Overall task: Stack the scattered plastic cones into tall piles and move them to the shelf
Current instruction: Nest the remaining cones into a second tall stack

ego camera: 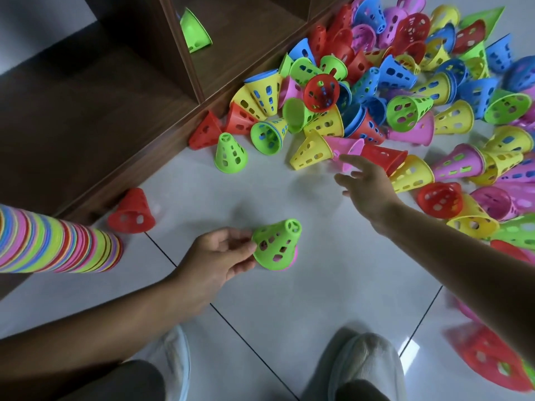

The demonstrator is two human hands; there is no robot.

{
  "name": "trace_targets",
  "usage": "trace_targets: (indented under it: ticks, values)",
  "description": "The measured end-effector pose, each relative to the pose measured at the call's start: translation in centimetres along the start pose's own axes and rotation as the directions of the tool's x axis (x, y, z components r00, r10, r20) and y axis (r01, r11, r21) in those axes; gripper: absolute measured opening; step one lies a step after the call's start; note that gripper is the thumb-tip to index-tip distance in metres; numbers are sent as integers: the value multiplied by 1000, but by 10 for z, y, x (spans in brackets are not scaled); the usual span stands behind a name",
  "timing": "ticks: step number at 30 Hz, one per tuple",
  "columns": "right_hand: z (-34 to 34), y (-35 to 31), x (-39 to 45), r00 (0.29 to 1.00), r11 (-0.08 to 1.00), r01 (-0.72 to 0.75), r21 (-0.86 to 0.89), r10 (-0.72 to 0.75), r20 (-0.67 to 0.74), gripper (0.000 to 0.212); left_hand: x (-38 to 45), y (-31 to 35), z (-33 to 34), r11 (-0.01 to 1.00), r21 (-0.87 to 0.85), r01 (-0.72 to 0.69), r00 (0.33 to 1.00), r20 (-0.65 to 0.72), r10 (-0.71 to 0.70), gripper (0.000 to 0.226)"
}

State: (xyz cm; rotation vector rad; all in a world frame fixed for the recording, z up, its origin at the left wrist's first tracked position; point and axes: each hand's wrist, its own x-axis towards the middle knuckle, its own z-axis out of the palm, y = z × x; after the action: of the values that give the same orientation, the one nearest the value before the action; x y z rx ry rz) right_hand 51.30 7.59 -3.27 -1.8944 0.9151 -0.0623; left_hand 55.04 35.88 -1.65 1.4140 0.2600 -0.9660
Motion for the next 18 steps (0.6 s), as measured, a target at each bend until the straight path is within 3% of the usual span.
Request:
trace_targets:
  ticks: [8, 15, 18]
  values:
    - [-4, -10, 8, 998, 1000, 5, 19, -7, 70, 49, 7, -12, 2, 997, 41, 65, 998, -6, -65, 8]
    - [-8, -34, -34, 999, 969, 42, 245, -43, 0, 35, 9, 7, -25, 995, 71, 70, 998, -15, -69, 11]
    - [-9, -45, -57, 999, 931, 31, 363, -18, -39, 31, 10, 17, -39, 996, 93, 19, 996, -88, -11, 10]
